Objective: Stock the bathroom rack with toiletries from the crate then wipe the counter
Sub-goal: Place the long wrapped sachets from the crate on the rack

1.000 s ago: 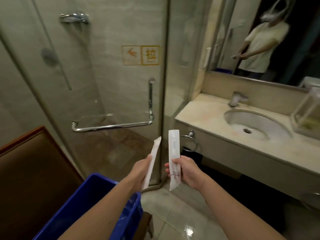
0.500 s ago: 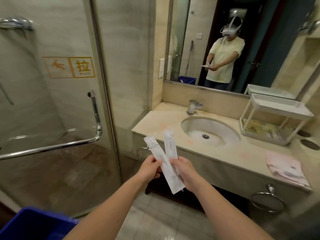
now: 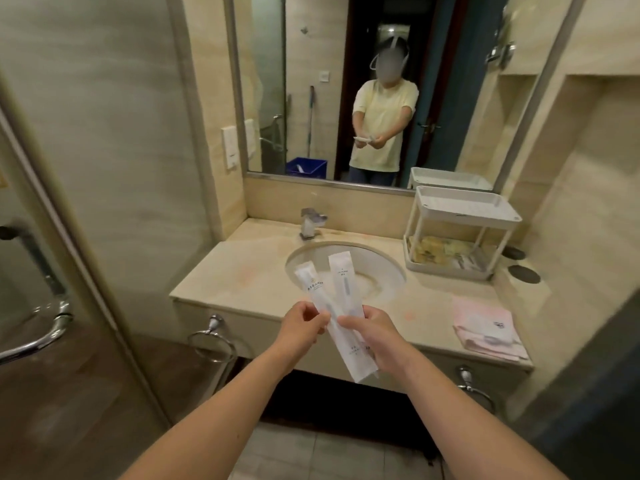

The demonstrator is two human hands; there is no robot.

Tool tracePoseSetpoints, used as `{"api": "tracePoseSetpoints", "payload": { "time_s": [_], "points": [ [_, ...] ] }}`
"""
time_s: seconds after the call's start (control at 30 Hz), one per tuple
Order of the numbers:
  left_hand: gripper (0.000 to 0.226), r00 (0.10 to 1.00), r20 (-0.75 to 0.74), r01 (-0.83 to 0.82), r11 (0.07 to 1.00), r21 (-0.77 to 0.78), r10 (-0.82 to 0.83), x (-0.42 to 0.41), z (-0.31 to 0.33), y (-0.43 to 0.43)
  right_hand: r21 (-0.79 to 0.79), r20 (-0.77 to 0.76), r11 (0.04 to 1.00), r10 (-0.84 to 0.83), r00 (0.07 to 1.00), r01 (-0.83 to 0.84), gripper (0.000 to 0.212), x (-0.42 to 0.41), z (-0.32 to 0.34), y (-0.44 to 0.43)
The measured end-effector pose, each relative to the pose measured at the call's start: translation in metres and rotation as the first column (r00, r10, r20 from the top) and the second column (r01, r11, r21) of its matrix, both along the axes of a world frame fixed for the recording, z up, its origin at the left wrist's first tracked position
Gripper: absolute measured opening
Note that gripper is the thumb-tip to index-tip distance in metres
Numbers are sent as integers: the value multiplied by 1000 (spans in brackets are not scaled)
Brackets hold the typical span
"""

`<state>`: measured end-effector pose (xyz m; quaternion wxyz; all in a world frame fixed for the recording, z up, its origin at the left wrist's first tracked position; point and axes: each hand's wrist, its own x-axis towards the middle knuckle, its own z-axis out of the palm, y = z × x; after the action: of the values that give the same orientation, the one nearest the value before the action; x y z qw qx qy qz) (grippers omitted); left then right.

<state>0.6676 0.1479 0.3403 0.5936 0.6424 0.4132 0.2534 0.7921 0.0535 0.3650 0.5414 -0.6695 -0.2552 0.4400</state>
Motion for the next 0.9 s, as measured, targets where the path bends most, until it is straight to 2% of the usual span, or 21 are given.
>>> {"api": "tracePoseSetpoints", "payload": {
  "time_s": [0.13, 0.3, 0.47, 0.57, 0.73, 0.9],
  "points": [
    [26, 997, 53, 55, 998, -6, -54, 49, 17, 6, -9, 21, 996, -88, 996, 88, 19, 48, 10, -5],
    [21, 969, 82, 234, 972, 1, -234, 112, 32, 21, 25, 26, 984, -176, 984, 176, 19, 92, 22, -5],
    [19, 921, 198, 357, 930, -88, -335, 183, 42, 39, 63, 26, 962, -269, 963, 267, 22, 134, 34, 15],
    [28, 906, 204, 390, 919, -65, -370, 223, 54, 59, 98, 13, 923, -376, 926, 373, 21, 167, 45, 34],
    [19, 891, 188, 421, 907, -7, -413, 278, 75, 96, 109, 90, 838, -544, 834, 535, 12, 221, 64, 67],
    [27, 812, 191, 565, 825, -24, -551, 320, 78, 126, 157, 36, 747, -658, 752, 646, 15, 265, 76, 103]
  ]
}}
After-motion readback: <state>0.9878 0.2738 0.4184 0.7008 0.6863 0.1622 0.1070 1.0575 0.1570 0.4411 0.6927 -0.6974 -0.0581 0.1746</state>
